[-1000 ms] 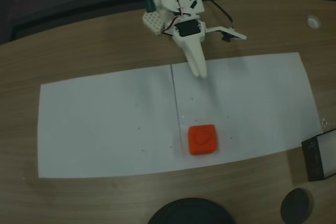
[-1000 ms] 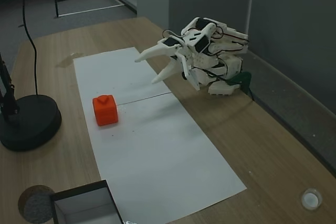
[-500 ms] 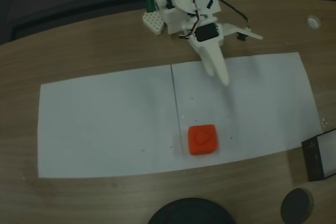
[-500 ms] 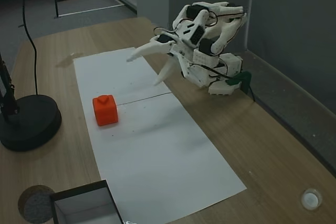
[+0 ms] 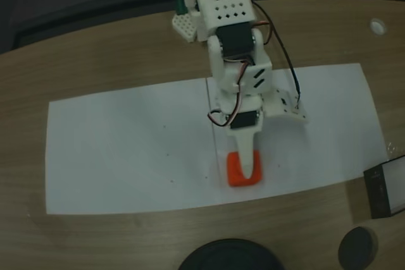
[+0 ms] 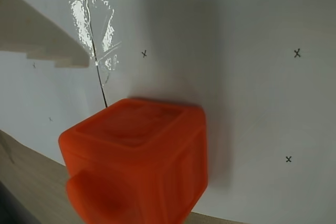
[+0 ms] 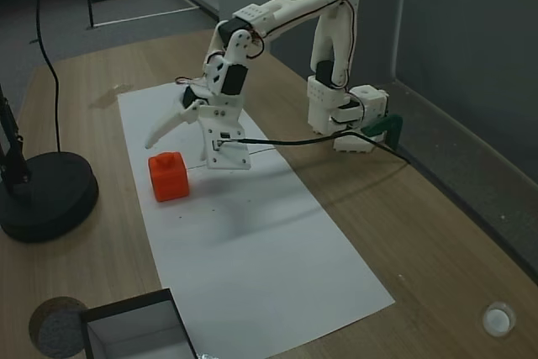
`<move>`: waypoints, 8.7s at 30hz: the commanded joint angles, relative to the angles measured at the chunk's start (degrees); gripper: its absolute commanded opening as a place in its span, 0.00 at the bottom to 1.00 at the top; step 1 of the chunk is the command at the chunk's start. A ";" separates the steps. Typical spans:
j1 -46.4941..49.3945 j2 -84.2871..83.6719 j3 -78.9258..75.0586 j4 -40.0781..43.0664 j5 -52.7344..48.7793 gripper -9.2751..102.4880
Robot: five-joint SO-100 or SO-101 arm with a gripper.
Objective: Grab a orange square and put it in the box.
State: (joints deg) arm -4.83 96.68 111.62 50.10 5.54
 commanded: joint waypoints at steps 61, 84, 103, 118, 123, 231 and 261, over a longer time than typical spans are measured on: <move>-32.26 -34.80 -95.89 16.26 -7.38 0.14; -34.37 -52.29 -104.59 3.60 -7.65 0.14; -35.60 -58.27 -103.97 -9.84 -7.12 0.14; -35.33 -63.28 -104.59 -13.54 -7.56 0.14; -34.98 -62.84 -104.59 -12.74 -7.12 0.22; 6.77 102.66 -0.09 24.61 -5.10 0.08; 6.94 102.57 66.71 -4.66 -4.92 0.08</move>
State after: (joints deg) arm 1.85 197.93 178.24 43.07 0.35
